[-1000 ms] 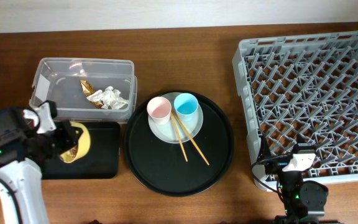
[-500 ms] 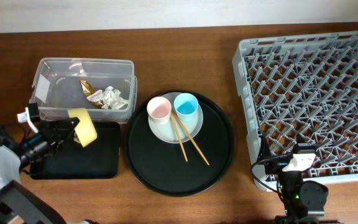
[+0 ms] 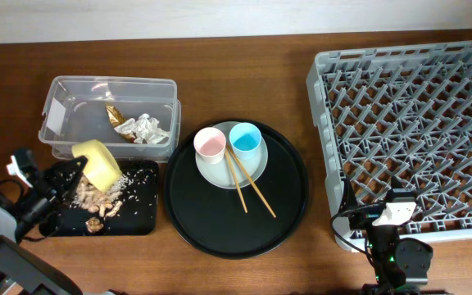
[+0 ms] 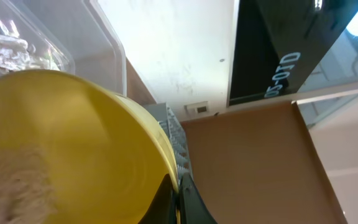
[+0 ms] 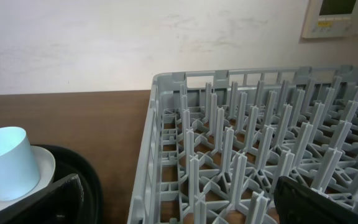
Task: Sort waste into correct bins and load items into the dishwasher rack
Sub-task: 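Tilt the yellow bowl to dump scraps onto the black tray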
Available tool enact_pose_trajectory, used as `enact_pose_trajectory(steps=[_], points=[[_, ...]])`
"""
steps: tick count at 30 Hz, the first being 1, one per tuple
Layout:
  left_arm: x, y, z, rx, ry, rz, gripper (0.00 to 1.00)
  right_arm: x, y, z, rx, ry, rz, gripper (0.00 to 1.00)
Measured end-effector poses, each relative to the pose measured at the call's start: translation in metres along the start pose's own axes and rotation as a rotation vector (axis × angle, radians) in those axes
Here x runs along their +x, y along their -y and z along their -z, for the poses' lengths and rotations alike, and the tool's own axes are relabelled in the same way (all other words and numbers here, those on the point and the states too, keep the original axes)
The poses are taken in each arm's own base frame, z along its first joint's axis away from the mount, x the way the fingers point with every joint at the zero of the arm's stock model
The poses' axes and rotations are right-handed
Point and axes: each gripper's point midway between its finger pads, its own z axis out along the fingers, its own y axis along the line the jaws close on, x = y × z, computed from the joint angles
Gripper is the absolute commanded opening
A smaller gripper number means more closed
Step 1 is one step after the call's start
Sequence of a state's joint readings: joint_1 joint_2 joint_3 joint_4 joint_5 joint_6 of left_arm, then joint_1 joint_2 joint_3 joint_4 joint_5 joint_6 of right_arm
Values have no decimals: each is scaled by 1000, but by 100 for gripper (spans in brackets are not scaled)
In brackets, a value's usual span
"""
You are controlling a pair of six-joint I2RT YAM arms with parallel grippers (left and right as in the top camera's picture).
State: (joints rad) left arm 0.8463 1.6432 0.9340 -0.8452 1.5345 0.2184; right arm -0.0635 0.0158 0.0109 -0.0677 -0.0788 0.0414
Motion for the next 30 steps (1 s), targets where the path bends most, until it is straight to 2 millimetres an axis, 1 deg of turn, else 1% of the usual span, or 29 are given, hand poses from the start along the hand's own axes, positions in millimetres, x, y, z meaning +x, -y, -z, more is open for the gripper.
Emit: enact_pose_trajectory(steps=[4,11,15,19,25,28,30], points=[[-1,0,8,1,28,44,0,0,0,0,0,0,0,99],[4,2,8,6,29,107,0,0,0,0,0,0,0,99],[3,1,8,6,30,82,0,0,0,0,0,0,-1,99],[5,1,8,7,29,101,0,0,0,0,0,0,0,99],[3,-2,8,-5,27,61,0,0,0,0,0,0,-1,99],[8,-9,5,-49,3,67,0,0,0,0,0,0,0,99],[12,-11,0,-66,-23,64,0,0,0,0,0,0,0,99]])
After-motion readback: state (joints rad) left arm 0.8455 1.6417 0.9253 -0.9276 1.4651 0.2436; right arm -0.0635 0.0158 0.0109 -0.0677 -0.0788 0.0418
